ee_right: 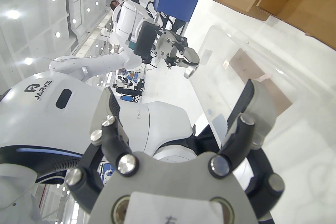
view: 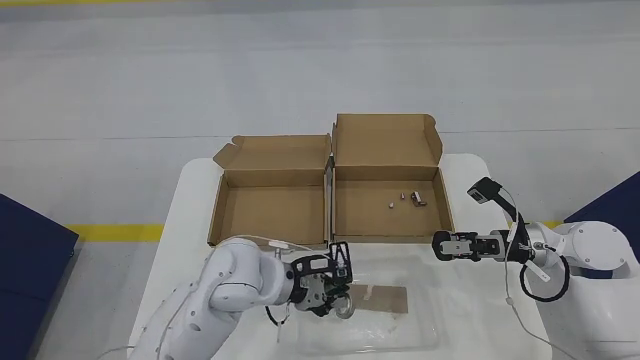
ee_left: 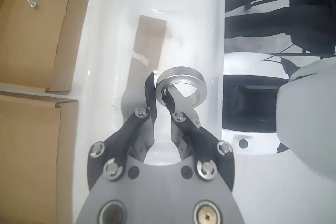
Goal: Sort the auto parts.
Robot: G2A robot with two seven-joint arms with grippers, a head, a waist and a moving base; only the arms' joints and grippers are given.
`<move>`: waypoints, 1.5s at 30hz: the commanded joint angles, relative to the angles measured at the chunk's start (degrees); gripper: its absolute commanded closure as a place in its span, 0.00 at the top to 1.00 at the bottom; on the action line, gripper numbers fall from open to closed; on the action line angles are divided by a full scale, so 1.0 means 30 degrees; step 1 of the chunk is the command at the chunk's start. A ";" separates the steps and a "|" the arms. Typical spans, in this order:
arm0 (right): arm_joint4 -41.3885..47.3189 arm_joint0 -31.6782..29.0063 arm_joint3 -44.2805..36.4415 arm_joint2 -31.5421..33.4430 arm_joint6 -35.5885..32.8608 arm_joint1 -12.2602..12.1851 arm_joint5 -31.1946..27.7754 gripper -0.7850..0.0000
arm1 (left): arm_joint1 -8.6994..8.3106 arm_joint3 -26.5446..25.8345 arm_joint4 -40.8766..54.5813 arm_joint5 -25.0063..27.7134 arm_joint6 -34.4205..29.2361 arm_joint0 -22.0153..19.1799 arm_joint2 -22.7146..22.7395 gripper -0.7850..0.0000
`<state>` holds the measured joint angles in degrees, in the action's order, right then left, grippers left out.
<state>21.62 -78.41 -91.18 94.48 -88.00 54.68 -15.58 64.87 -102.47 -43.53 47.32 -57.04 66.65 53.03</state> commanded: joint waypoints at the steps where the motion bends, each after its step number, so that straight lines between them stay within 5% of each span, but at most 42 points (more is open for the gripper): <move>1: -0.0001 0.0000 0.0000 0.0000 0.0000 0.0000 0.0000 1.00 | -0.0414 0.0035 0.0459 0.0931 0.0956 0.0011 0.0105 0.00; 12: -0.0001 0.0000 0.0000 0.0000 0.0000 0.0000 0.0000 1.00 | -0.0780 -0.0075 0.0826 0.1929 0.2370 -0.0032 0.0163 0.00; 15: -0.0001 0.0000 0.0000 0.0000 0.0000 0.0000 0.0000 1.00 | -0.0872 0.0308 0.1025 0.3549 0.4490 0.0037 0.0738 0.00; 26: -0.0001 0.0000 0.0000 0.0000 0.0000 0.0000 0.0000 1.00 | -0.2438 -0.0461 -0.0308 0.3560 1.3204 -0.1145 -0.0659 0.00; 35: -0.0001 0.0000 0.0000 0.0000 0.0000 0.0000 0.0000 1.00 | -0.2498 -0.0534 -0.0338 0.3560 1.3571 -0.1152 -0.0777 0.00; 40: -0.0001 0.0000 0.0000 0.0000 0.0000 0.0000 0.0000 1.00 | -0.2488 -0.0802 -0.0346 0.3560 1.8703 -0.0771 -0.0558 0.00; 45: -0.0001 0.0000 0.0000 0.0000 0.0000 0.0000 0.0000 1.00 | -0.2694 -0.0583 -0.3700 0.3560 2.5385 -0.1081 -0.0915 0.00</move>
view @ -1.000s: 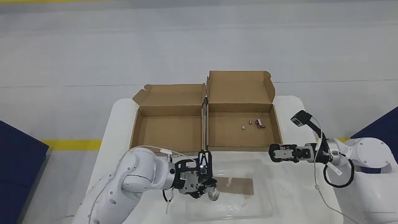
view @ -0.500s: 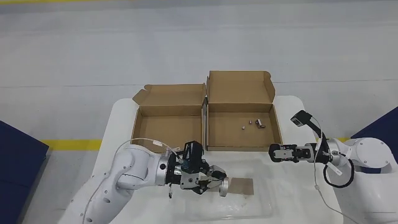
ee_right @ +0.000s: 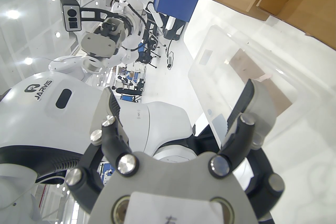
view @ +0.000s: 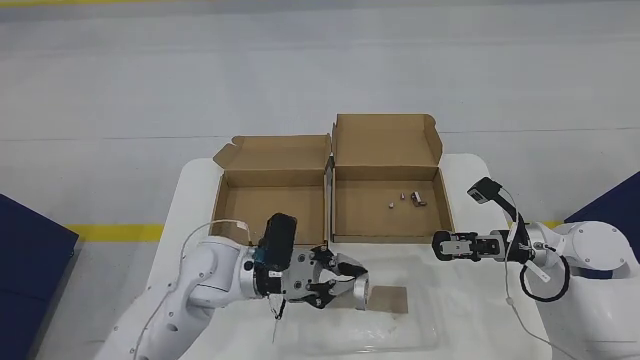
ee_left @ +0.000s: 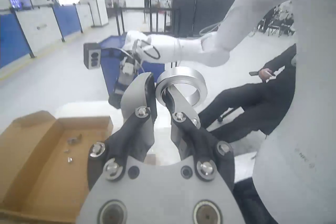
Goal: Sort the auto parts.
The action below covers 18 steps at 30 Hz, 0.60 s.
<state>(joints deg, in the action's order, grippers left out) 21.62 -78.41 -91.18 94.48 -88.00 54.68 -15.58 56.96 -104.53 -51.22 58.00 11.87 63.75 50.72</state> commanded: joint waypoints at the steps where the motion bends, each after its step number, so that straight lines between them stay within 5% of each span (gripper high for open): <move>1: -0.0001 0.0000 0.0000 0.0000 0.0000 0.0000 0.0000 1.00 | -0.0109 0.0274 -0.1861 0.0000 0.4025 -0.0236 -0.0215 0.00; 4: -0.0001 0.0000 0.0000 0.0000 0.0000 0.0000 0.0000 1.00 | -0.0260 0.0690 -0.4040 0.0000 0.7191 -0.0457 -0.0606 0.00; 18: -0.0001 0.0000 0.0000 0.0000 0.0000 0.0000 0.0000 1.00 | 0.0035 -0.0106 -0.2049 -0.0491 0.7629 -0.0550 -0.0308 0.00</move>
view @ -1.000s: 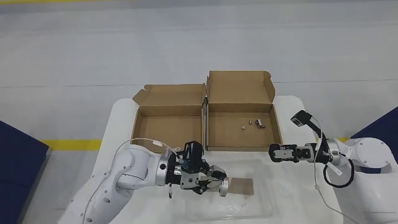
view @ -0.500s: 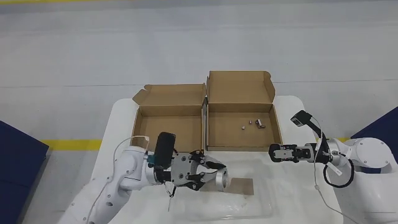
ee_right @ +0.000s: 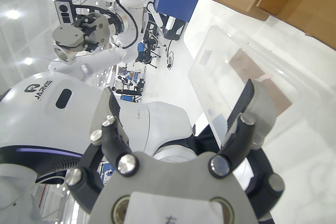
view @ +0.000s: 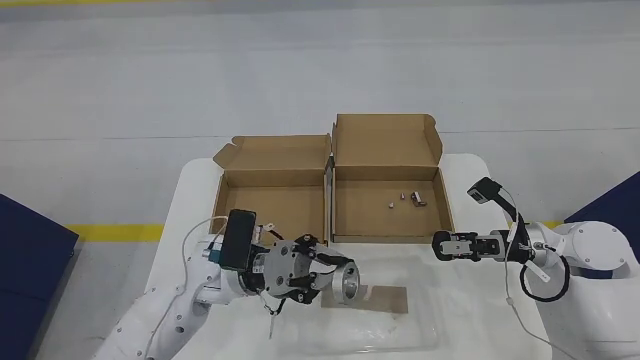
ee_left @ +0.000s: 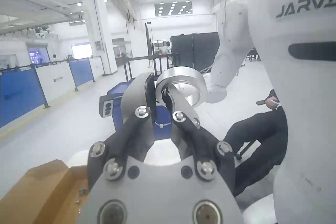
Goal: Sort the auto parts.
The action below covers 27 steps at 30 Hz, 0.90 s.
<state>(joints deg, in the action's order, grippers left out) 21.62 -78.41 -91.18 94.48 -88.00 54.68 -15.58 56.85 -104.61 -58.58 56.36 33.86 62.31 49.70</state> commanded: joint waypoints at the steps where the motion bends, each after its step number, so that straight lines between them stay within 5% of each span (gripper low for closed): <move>1: -0.0001 0.0000 0.0000 0.0000 0.0000 0.0000 0.0000 1.00 | 0.0128 -0.0131 0.0579 0.0197 0.0418 -0.0173 0.0036 0.00; 11: -0.0001 0.0000 0.0000 0.0000 0.0000 0.0000 0.0000 1.00 | 0.0731 -0.0246 0.2113 0.0547 0.3573 -0.0634 -0.0350 0.00; 27: -0.0001 0.0000 0.0000 0.0000 0.0000 0.0000 0.0000 1.00 | 0.0927 -0.0737 0.2366 0.0356 0.3259 -0.0459 -0.0287 0.00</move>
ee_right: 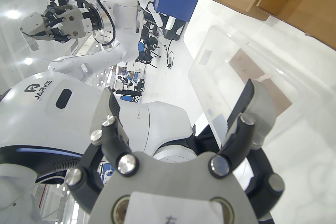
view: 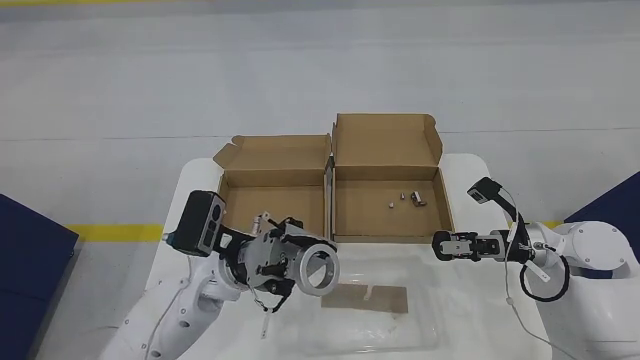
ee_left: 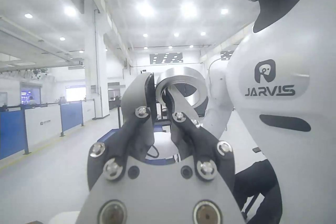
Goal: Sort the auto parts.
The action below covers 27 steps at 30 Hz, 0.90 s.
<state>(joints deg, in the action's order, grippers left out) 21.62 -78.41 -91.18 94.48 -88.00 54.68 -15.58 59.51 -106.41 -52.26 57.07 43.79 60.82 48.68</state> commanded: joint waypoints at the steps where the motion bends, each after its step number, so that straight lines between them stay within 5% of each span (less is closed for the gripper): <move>1: -0.0001 0.0000 0.0000 0.0000 0.0000 0.0000 0.0000 1.00 | 0.0091 -0.0250 0.0557 0.0310 0.0081 0.0083 0.0053 0.00; 27: -0.0001 0.0000 0.0000 0.0000 0.0000 0.0000 0.0000 1.00 | 0.0398 -0.0625 0.3338 0.0078 0.0238 -0.0229 -0.0724 0.00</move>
<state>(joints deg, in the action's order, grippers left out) 21.62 -78.41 -91.18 94.48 -88.00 54.68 -15.58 60.59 -107.56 -43.30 57.85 44.99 59.64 46.57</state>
